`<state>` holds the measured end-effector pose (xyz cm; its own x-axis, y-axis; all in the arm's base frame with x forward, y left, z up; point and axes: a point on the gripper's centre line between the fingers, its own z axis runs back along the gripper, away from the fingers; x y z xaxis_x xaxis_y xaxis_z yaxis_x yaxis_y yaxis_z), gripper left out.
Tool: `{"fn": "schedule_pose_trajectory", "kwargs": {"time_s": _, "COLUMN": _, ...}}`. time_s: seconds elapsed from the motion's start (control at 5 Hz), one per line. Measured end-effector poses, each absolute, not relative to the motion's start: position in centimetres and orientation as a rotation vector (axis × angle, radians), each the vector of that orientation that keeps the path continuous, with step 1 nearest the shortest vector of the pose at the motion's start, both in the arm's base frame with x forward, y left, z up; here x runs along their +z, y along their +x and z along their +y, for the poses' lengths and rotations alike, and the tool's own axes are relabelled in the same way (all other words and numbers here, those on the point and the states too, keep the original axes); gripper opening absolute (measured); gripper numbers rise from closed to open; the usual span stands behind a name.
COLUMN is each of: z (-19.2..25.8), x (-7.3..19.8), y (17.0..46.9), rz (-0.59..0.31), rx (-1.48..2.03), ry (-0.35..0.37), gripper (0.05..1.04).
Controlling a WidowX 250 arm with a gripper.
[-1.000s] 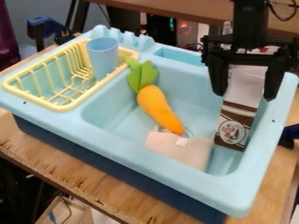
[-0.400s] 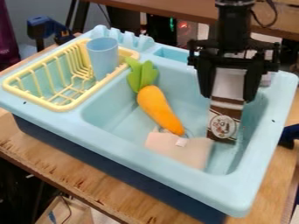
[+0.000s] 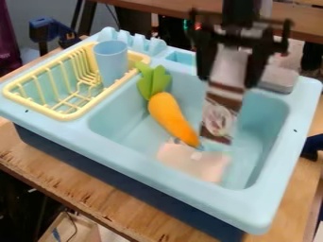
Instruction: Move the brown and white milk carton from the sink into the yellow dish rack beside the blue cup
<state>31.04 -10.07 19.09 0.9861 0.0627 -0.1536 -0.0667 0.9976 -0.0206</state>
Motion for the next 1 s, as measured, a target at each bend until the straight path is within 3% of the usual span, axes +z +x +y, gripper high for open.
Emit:
{"fn": "schedule_pose_trajectory", "kwargs": {"time_s": 0.2, "z": -9.9, "x": 21.2, "y": 28.7, "rz": 0.229, "rx": -0.053, "ry": 0.025, "gripper": 0.808}}
{"fn": "schedule_pose_trajectory", "kwargs": {"time_s": 0.4, "z": -9.4, "x": 26.6, "y": 25.8, "rz": 0.029, "rx": -0.179, "ry": 0.017, "gripper": 0.808}}
{"fn": "schedule_pose_trajectory", "kwargs": {"time_s": 0.6, "z": -6.3, "x": 27.4, "y": 21.8, "rz": 0.080, "rx": -0.226, "ry": 0.115, "gripper": 0.808}}
{"fn": "schedule_pose_trajectory", "kwargs": {"time_s": 0.8, "z": -1.9, "x": 28.2, "y": 20.1, "rz": 0.085, "rx": -0.186, "ry": 0.096, "gripper": 0.808}}
{"fn": "schedule_pose_trajectory", "kwargs": {"time_s": 1.0, "z": 2.5, "x": 27.7, "y": 20.8, "rz": 0.101, "rx": -0.170, "ry": 0.060, "gripper": 0.808}}
